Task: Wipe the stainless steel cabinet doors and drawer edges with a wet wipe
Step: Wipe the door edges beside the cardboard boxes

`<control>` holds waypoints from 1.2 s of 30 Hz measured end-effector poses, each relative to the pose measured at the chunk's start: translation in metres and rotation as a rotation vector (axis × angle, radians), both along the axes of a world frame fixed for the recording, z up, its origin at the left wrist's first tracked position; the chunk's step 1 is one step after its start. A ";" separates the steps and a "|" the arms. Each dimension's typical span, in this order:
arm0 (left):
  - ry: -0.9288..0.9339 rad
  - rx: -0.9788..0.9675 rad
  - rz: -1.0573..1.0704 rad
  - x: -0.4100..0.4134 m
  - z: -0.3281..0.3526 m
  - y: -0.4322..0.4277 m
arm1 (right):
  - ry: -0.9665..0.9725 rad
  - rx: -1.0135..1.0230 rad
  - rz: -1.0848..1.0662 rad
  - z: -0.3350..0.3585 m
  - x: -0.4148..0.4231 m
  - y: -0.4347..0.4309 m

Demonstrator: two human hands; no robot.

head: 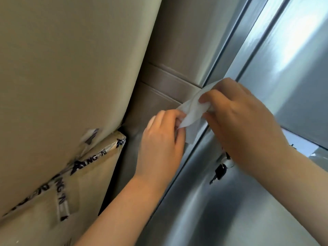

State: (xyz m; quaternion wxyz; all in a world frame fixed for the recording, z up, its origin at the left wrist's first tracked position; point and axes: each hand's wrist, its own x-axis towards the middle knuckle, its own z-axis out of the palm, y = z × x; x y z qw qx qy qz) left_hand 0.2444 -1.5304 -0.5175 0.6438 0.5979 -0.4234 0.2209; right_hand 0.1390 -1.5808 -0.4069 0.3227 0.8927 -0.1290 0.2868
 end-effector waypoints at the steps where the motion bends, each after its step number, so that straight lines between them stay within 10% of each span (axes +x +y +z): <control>1: 0.041 -0.021 -0.031 -0.006 -0.007 0.005 | 0.051 -0.063 0.017 -0.003 -0.002 0.000; 12: 0.202 -0.111 -0.214 -0.042 -0.055 -0.005 | 0.490 -0.365 0.056 -0.002 -0.013 -0.005; 28: 0.577 -0.190 -0.466 -0.065 -0.062 -0.027 | 0.619 -0.292 -0.032 -0.006 -0.013 0.002; 36: 0.203 0.081 -0.084 -0.080 -0.068 -0.031 | 0.682 -0.255 -0.233 -0.016 -0.013 0.008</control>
